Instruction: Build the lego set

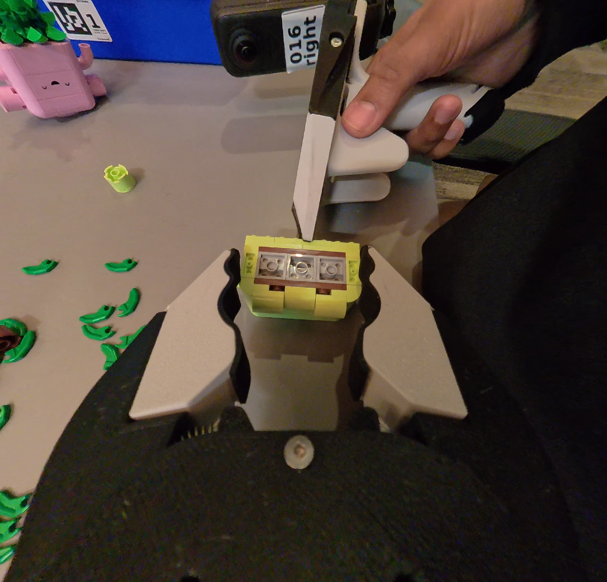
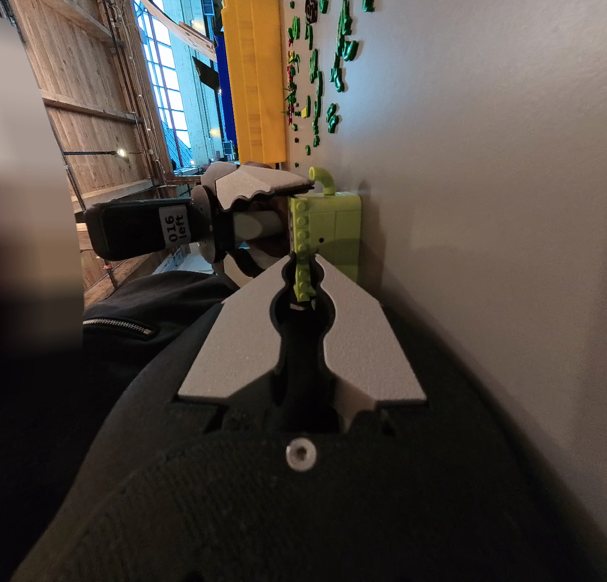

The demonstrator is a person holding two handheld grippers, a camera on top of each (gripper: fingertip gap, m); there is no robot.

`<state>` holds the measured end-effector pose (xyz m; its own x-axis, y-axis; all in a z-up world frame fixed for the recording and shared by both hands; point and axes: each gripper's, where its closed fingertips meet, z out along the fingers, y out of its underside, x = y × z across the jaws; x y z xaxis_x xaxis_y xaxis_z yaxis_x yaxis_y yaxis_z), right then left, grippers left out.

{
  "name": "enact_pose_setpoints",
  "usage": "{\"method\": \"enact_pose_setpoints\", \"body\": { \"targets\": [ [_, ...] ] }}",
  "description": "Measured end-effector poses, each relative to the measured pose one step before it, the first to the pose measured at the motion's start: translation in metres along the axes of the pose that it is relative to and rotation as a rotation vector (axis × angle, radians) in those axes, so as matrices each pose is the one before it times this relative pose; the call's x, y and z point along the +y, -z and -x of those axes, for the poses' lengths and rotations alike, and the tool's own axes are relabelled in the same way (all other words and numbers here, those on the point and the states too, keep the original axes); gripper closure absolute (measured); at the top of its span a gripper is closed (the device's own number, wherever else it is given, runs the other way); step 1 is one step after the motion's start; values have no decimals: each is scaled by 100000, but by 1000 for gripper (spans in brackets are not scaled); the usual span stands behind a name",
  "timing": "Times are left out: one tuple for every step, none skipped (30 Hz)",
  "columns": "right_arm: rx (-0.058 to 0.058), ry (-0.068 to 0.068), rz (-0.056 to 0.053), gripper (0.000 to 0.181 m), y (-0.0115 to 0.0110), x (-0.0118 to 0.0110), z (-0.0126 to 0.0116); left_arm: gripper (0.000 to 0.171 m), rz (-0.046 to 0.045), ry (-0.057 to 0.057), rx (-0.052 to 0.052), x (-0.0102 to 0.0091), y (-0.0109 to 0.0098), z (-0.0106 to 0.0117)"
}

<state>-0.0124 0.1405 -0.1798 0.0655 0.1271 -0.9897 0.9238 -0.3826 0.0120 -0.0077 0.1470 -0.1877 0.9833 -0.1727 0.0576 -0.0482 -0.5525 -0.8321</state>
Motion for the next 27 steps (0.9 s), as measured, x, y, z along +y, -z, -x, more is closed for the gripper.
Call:
{"method": "enact_pose_setpoints", "body": {
  "targets": [
    [195,-571,-353,174,0,15,-2,98,-53,-204,-284,-19,-9,-5],
    [521,72,-241,174,-3,-1,0,98,-29,-74,-130,0,3,2],
    [700,370,15,174,-12,6,0,98,-9,16,-12,-1,-1,1],
    [750,674,147,174,-13,10,4,98,-11,10,-12,-2,-1,1],
    [618,700,209,174,-8,26,0,98,-3,10,9,0,0,-2],
    [380,694,97,174,0,12,-9,98,4,-17,-11,-8,4,-8],
    [329,570,-89,174,-8,26,-4,98,7,-32,-36,1,0,7],
    [473,94,-26,174,-12,67,-50,98,-11,21,-27,-8,-11,-6],
    [484,-285,-175,172,-9,61,-47,98,-3,-22,-123,-1,-4,-1],
    [285,-193,-754,172,0,-17,-5,98,2,-2,-210,-15,-6,11],
    [431,69,-514,172,-7,-4,-9,98,-43,85,-196,-13,-15,3],
    [622,510,-261,172,1,-3,7,98,-16,-30,-131,-3,-3,11],
    [787,1155,-226,172,-1,-2,21,98,-53,148,-157,-22,-8,3],
    [727,1528,-68,174,17,-36,82,98,-62,3,-192,-18,-4,-3],
    [1103,1667,321,176,19,-26,65,98,-9,-56,-160,-2,-4,7],
    [1621,1950,516,176,-18,19,16,98,-7,32,17,-1,-1,-5],
    [1415,1805,294,177,-8,5,11,98,-5,51,27,-9,7,2],
    [1043,1232,-26,177,-4,-1,8,98,-33,42,6,1,7,4],
    [407,386,-191,177,-3,13,1,98,-6,-28,-14,-1,-2,-6],
    [-111,-281,-291,177,11,0,10,98,0,-37,-32,0,-2,-3],
    [-302,-291,-138,177,12,4,-4,98,-16,26,42,-2,0,2],
    [-306,-6,130,177,15,5,9,98,-11,-2,14,-2,-1,-2],
    [-307,127,297,177,15,0,0,98,0,-78,-52,-1,-2,3],
    [-411,7,315,177,4,-13,3,98,-13,-32,13,4,7,-1],
    [-585,-245,159,177,24,-15,8,98,2,52,6,1,2,5],
    [-721,-604,0,177,39,-16,-4,98,11,87,4,-3,-4,15],
    [-597,-645,-82,177,45,-11,-8,98,75,104,19,3,-23,5]
  ]
}}
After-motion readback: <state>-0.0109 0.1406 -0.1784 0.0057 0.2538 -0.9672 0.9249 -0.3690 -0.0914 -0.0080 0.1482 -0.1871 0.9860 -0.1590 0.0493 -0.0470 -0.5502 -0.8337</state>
